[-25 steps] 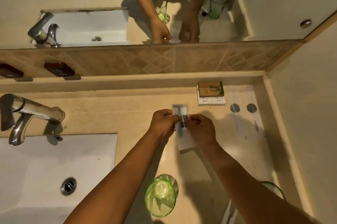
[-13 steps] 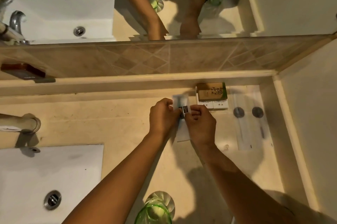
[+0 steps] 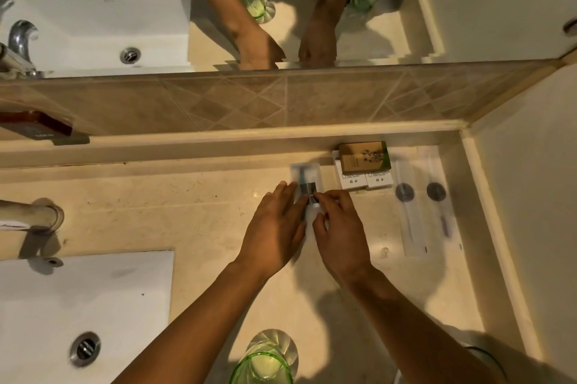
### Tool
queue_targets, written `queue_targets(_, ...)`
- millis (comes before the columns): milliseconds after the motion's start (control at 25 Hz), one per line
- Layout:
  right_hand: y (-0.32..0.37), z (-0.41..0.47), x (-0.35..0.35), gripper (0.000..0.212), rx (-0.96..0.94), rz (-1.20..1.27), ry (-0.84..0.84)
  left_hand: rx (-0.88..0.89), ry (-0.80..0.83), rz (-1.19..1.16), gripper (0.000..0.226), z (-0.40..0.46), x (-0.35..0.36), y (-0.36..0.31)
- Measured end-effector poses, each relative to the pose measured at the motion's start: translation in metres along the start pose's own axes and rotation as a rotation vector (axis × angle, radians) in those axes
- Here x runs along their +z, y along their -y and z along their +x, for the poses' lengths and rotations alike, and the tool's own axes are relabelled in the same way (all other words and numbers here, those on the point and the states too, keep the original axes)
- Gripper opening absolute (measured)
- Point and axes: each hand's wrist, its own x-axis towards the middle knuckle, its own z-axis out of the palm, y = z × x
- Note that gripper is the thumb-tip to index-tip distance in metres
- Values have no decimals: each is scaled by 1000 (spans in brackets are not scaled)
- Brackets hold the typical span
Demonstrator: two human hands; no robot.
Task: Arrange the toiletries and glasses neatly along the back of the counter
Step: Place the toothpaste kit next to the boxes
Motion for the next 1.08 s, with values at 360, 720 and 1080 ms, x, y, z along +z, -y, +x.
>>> queue_targets(360, 10, 4, 7, 45, 35, 55, 57, -46, 137, 113, 56, 15, -5, 3)
queue_targets(720, 8, 12, 11, 49, 60, 61, 74, -84, 103, 118, 54, 22, -3, 0)
queue_targets(1080, 15, 17, 3, 45, 43, 72, 88, -124, 44, -16, 53, 21, -4, -2)
